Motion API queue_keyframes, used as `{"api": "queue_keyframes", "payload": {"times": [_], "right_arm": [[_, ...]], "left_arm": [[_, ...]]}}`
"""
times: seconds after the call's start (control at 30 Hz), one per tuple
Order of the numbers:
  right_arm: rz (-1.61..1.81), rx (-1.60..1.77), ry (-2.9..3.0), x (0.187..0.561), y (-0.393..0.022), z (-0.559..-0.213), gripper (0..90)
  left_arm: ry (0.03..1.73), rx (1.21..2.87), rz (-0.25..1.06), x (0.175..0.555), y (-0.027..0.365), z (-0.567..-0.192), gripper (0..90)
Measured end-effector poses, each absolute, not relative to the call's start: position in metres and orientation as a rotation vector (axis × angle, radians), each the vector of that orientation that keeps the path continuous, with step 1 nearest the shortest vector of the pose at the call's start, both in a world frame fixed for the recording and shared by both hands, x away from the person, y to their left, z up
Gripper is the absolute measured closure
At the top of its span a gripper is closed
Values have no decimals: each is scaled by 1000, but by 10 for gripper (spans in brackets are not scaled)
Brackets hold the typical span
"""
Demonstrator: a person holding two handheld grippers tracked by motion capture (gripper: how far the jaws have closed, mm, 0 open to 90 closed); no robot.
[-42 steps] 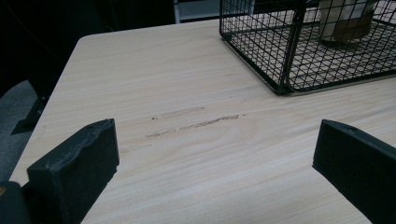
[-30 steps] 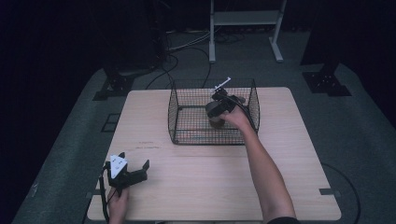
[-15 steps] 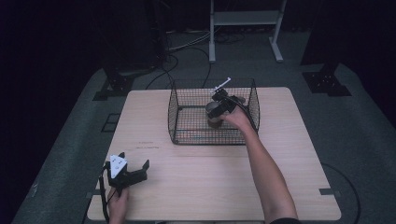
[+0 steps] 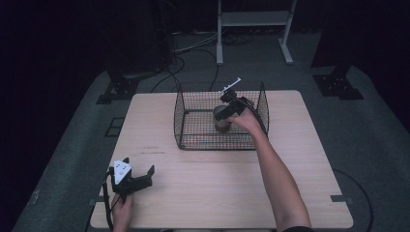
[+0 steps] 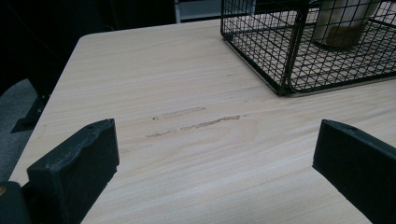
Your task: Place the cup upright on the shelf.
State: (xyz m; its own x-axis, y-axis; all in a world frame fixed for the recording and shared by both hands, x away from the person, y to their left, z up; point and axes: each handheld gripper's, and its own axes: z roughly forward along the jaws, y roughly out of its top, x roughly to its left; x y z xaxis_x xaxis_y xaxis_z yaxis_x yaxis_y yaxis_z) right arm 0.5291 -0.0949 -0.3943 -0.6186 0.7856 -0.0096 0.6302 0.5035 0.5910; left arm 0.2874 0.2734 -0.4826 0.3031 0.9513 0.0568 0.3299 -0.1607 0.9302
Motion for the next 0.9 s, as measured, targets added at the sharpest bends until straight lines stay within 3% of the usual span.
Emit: {"api": "queue_keyframes", "payload": {"times": [0.9], "right_arm": [[1047,1123,2415,490,-115,-348,74]], "left_arm": [[1169,1689,878,286,272,-483,0]]}}
